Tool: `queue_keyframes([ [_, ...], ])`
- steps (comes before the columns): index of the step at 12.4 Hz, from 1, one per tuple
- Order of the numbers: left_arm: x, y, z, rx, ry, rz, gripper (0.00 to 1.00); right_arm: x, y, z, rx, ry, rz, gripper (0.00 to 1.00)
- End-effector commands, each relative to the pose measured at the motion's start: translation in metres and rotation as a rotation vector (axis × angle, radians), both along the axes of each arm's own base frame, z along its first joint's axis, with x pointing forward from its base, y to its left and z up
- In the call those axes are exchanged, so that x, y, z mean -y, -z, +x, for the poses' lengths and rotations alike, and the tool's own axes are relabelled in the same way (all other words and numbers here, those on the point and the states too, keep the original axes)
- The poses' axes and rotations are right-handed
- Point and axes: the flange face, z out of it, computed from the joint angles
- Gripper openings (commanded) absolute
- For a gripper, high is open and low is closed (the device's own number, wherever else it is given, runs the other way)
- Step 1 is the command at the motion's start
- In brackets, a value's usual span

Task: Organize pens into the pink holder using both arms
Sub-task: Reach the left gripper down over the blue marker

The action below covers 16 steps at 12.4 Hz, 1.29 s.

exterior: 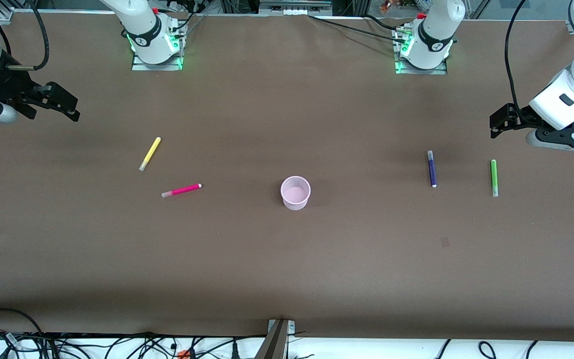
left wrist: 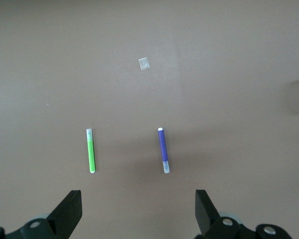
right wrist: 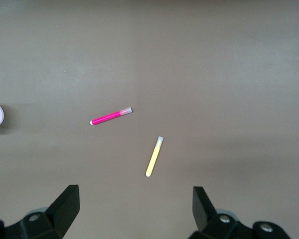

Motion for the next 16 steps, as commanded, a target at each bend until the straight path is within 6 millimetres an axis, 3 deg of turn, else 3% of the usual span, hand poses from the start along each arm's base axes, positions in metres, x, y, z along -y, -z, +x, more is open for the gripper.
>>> queue_keyframes([
  [1, 0.012, -0.003, 0.004, -0.006, 0.008, -0.016, 1.0, -0.002, -0.006, 0.003, 0.009, 0.0, 0.015, 1.0],
  [7, 0.012, 0.006, 0.001, -0.064, -0.008, -0.011, 1.0, -0.004, -0.005, 0.002, 0.008, 0.0, 0.015, 1.0],
  [9, 0.01, 0.051, 0.016, -0.159, -0.007, -0.008, 1.0, -0.004, -0.005, 0.002, 0.008, 0.0, 0.017, 1.0],
  [11, 0.008, 0.058, 0.017, -0.183, -0.01, -0.009, 1.0, -0.004, -0.005, 0.002, 0.008, 0.0, 0.017, 1.0],
  [14, 0.0, 0.072, 0.039, -0.244, -0.023, -0.014, 1.0, -0.004, -0.005, 0.002, 0.008, 0.002, 0.017, 1.0],
  [16, -0.004, 0.098, 0.034, -0.305, -0.042, -0.016, 1.0, -0.004, -0.005, 0.002, 0.008, 0.002, 0.017, 1.0],
])
